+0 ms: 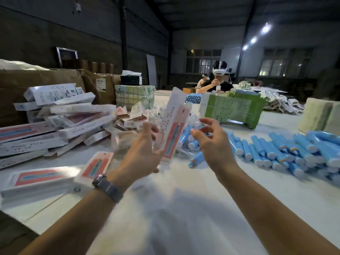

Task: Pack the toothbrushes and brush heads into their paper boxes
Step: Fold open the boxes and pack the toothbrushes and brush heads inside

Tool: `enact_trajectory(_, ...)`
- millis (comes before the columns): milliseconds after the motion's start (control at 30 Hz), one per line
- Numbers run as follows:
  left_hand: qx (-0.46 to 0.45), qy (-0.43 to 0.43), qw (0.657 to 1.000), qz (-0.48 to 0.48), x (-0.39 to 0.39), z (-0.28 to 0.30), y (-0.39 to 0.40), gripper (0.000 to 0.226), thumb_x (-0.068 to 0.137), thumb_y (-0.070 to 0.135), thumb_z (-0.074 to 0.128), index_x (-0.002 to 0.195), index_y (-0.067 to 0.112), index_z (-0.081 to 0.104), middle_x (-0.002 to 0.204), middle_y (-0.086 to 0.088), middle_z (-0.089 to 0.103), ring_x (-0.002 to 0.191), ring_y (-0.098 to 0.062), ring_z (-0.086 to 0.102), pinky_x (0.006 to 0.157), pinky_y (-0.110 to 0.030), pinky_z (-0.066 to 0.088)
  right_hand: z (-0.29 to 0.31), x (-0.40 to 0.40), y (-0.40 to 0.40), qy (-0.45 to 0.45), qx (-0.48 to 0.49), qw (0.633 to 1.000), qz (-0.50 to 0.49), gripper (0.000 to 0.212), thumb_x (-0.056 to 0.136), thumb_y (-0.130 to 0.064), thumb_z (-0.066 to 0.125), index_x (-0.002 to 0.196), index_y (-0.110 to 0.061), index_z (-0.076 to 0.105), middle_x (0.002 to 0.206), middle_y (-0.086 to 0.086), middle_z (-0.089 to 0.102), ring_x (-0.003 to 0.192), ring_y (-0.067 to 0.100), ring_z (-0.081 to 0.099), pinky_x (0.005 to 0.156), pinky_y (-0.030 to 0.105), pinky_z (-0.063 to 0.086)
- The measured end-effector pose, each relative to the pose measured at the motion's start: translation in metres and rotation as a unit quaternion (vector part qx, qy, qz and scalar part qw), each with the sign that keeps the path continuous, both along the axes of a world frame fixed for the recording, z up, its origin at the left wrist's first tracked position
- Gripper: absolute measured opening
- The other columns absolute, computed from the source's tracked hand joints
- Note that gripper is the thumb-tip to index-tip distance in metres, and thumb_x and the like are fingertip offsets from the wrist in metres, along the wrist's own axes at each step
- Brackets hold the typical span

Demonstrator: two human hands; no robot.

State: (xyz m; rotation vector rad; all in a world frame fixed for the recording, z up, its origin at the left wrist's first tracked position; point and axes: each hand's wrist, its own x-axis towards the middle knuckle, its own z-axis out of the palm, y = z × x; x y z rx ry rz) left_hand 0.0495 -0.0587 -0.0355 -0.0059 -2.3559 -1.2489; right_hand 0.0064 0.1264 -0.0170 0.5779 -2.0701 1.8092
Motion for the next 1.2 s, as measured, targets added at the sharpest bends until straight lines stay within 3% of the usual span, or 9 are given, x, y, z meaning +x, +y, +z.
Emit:
enact_trajectory(100, 0.031, -0.007, 0.994, -0.108, -0.001, 0.005, 0.053, 0.068, 0.086, 0.016, 0.076, 0.103, 0.052, 0.021, 0.107, 0.006, 0.05, 0.085, -0.03, 0.07, 0.049, -0.044, 0.06, 0.001, 0.002, 0.017, -0.064, -0.07, 0.995, 0.037, 0.033, 0.086, -0.032, 0.068, 0.117, -0.032, 0.054, 0.106, -0.003, 0.064, 0.093, 0.01, 0.065, 0.086, 0.035, 0.053)
enact_trajectory(233, 0.005, -0.036, 0.986, -0.162, -0.011, 0.007, 0.102, 0.065, 0.081, 0.031, 0.07, 0.108, 0.06, 0.019, 0.107, 0.003, 0.057, 0.079, -0.023, 0.071, 0.052, -0.044, 0.061, 0.0, 0.002, 0.041, -0.047, -0.094, 0.994, 0.038, 0.023, 0.09, -0.012, 0.066, 0.108, -0.026, 0.062, 0.097, -0.001, 0.072, 0.085, 0.009, 0.07, 0.071, 0.025, 0.055)
enact_trajectory(333, -0.049, -0.008, 0.988, -0.145, -0.014, 0.003, 0.123, 0.077, 0.069, 0.051, 0.059, 0.13, 0.039, 0.013, 0.106, 0.004, 0.067, 0.089, -0.019, 0.07, 0.075, -0.044, 0.059, -0.002, 0.0, 0.055, -0.031, -0.07, 0.996, 0.049, 0.018, 0.087, -0.01, 0.065, 0.101, -0.02, 0.068, 0.092, 0.006, 0.073, 0.081, 0.014, 0.07, 0.066, 0.021, 0.055)
enact_trajectory(533, 0.0, 0.06, 0.992, -0.112, -0.018, -0.025, 0.128, 0.057, 0.067, 0.045, 0.068, 0.107, 0.043, 0.027, 0.087, 0.014, 0.066, 0.08, -0.014, 0.068, 0.071, -0.041, 0.056, -0.009, -0.011, 0.076, -0.034, -0.004, 0.983, 0.182, 0.025, 0.087, -0.041, 0.059, 0.1, -0.026, 0.073, 0.096, 0.001, 0.074, 0.09, 0.014, 0.069, 0.077, 0.027, 0.054)
enact_trajectory(700, 0.084, 0.072, 0.988, -0.109, -0.022, -0.035, 0.117, 0.063, 0.056, 0.053, 0.079, 0.104, 0.037, 0.042, 0.096, 0.02, 0.069, 0.083, -0.003, 0.069, 0.074, -0.038, 0.06, -0.013, -0.024, 0.087, -0.06, -0.068, 0.968, 0.234, 0.045, 0.086, -0.062, 0.052, 0.11, -0.029, 0.07, 0.104, 0.002, 0.068, 0.09, 0.019, 0.064, 0.074, 0.033, 0.053)
enact_trajectory(867, 0.112, 0.043, 0.984, -0.131, -0.025, -0.039, 0.11, 0.07, 0.035, 0.059, 0.086, 0.094, 0.065, 0.049, 0.09, 0.03, 0.067, 0.077, 0.004, 0.067, 0.061, -0.015, 0.054, -0.027, -0.048, 0.078, -0.075, 0.089, 0.993, 0.014, 0.028, 0.089, -0.04, 0.055, 0.105, -0.021, 0.067, 0.1, 0.008, 0.069, 0.073, 0.008, 0.06, 0.066, 0.025, 0.047)
enact_trajectory(1000, 0.093, 0.036, 0.986, -0.135, -0.026, -0.037, 0.107, 0.068, 0.035, 0.057, 0.09, 0.09, 0.066, 0.05, 0.088, 0.03, 0.068, 0.074, 0.003, 0.068, 0.057, -0.011, 0.052, -0.041, -0.074, 0.065, -0.052, 0.415, 0.901, -0.111, 0.02, 0.095, -0.033, 0.051, 0.11, -0.024, 0.062, 0.116, 0.005, 0.059, 0.101, 0.021, 0.056, 0.084, 0.039, 0.048)
enact_trajectory(1067, 0.091, 0.03, 0.985, -0.142, -0.024, -0.036, 0.106, 0.064, 0.039, 0.056, 0.09, 0.091, 0.057, 0.054, 0.084, 0.03, 0.069, 0.071, 0.004, 0.068, 0.056, -0.01, 0.051, -0.044, -0.079, 0.061, -0.069, 0.447, 0.881, -0.136, 0.015, 0.096, -0.036, 0.047, 0.104, -0.029, 0.058, 0.117, 0.003, 0.055, 0.108, 0.025, 0.054, 0.091, 0.043, 0.048)
enact_trajectory(1200, 0.101, 0.01, 0.979, -0.178, -0.028, -0.038, 0.103, 0.057, 0.058, 0.029, 0.096, 0.089, 0.058, 0.058, 0.08, 0.026, 0.07, 0.069, 0.003, 0.069, 0.054, -0.008, 0.049, -0.045, -0.087, 0.061, -0.073, 0.462, 0.854, -0.227, 0.012, 0.097, -0.029, 0.047, 0.09, -0.027, 0.057, 0.113, 0.007, 0.058, 0.104, 0.029, 0.056, 0.08, 0.036, 0.044)
